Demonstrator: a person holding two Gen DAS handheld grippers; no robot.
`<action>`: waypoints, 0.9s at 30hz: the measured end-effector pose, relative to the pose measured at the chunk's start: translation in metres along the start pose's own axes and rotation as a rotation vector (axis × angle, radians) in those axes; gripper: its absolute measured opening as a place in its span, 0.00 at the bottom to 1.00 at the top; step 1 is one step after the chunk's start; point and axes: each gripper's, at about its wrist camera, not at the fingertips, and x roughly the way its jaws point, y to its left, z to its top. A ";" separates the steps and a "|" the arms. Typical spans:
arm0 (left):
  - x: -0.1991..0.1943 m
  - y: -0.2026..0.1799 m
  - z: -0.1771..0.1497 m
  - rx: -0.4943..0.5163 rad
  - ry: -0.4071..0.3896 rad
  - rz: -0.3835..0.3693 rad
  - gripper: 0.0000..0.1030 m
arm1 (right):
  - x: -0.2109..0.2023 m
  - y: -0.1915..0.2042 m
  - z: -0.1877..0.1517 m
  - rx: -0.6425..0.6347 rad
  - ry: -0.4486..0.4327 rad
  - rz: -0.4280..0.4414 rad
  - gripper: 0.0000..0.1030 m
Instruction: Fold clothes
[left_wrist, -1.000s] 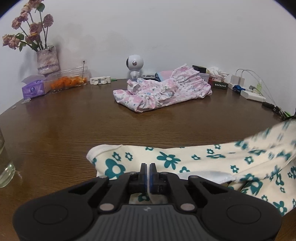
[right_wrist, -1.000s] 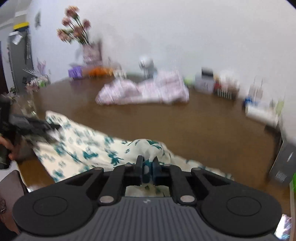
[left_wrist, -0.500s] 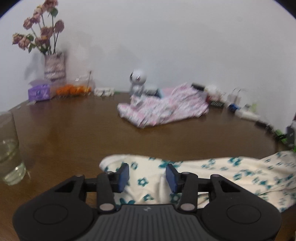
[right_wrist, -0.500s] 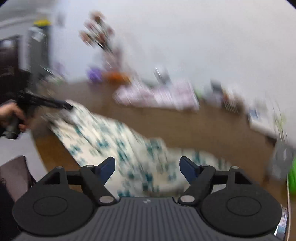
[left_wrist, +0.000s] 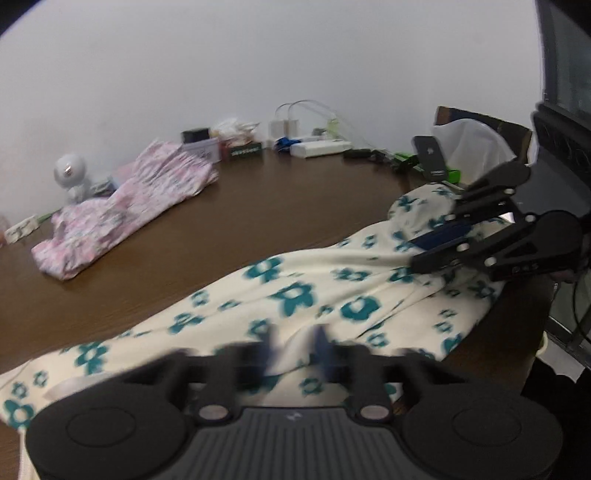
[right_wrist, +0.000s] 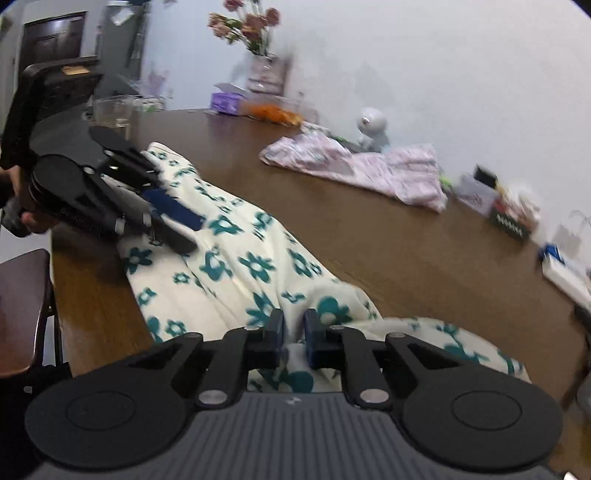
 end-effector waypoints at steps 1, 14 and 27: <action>-0.005 0.005 -0.001 -0.020 -0.015 0.007 0.04 | -0.002 -0.002 -0.002 0.017 -0.003 -0.007 0.12; -0.071 0.074 -0.011 -0.340 -0.090 0.285 0.22 | -0.016 -0.019 -0.013 0.158 -0.025 0.031 0.26; -0.079 0.127 -0.023 -0.735 0.064 0.229 0.43 | 0.008 0.018 0.001 0.060 -0.001 -0.017 0.31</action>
